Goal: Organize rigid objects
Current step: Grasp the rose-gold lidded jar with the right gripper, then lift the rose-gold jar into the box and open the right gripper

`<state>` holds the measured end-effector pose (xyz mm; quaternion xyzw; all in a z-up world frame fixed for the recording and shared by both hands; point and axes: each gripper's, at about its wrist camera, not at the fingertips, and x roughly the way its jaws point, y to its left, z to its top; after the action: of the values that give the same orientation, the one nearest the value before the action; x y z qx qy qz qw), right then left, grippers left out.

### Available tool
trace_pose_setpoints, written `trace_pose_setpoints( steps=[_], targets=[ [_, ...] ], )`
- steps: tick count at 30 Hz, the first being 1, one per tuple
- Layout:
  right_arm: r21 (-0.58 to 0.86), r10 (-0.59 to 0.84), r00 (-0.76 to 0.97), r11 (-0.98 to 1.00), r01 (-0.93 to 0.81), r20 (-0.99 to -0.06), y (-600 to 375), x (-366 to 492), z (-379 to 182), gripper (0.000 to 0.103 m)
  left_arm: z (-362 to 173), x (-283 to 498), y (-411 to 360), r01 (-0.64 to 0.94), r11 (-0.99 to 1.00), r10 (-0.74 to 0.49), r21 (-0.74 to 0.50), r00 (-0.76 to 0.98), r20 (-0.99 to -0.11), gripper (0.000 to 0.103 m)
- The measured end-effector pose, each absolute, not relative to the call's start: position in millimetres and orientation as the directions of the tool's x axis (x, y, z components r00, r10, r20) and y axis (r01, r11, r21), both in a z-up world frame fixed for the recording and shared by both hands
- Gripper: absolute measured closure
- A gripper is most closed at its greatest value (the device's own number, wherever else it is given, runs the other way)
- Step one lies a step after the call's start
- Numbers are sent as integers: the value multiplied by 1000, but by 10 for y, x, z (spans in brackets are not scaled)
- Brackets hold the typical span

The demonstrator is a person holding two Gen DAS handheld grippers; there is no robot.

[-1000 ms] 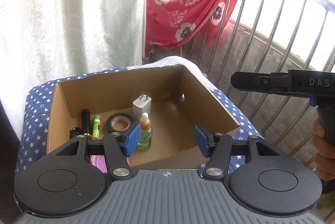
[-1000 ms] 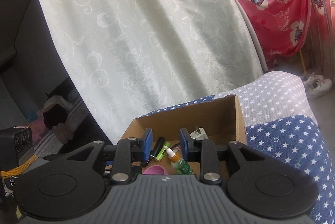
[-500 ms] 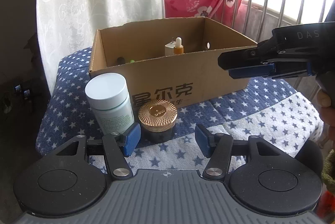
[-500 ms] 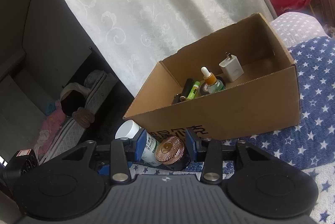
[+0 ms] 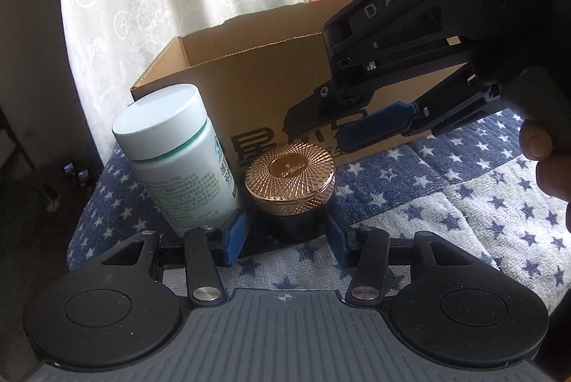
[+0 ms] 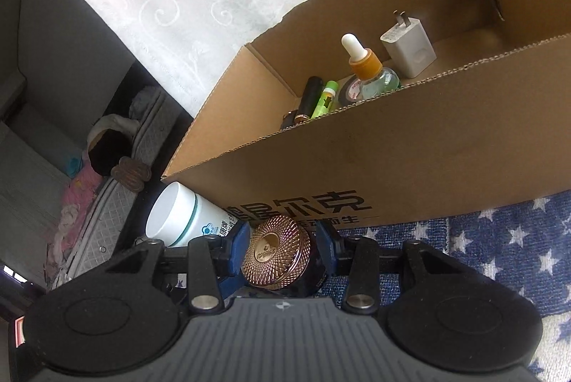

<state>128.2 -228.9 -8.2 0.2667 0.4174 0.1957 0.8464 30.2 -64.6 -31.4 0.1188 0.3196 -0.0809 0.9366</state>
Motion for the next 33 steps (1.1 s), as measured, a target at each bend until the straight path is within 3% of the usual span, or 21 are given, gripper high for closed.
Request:
trace_pose_setpoints(
  steps=[10, 21, 33],
  targets=[
    [624, 550, 576, 777, -88, -604, -2238, 1255, -188, 70, -307, 270, -692, 236, 955, -86, 177, 796, -599, 57],
    [571, 481, 619, 818, -64, -621, -2384, 941, -2, 70, -161, 85, -788, 310, 943, -180, 123, 783, -595, 58],
    [618, 502, 609, 786, -25, -614, -2467, 1057, -118, 69, -152, 285, -871, 308, 941, -163, 143, 780, -604, 56]
  ],
)
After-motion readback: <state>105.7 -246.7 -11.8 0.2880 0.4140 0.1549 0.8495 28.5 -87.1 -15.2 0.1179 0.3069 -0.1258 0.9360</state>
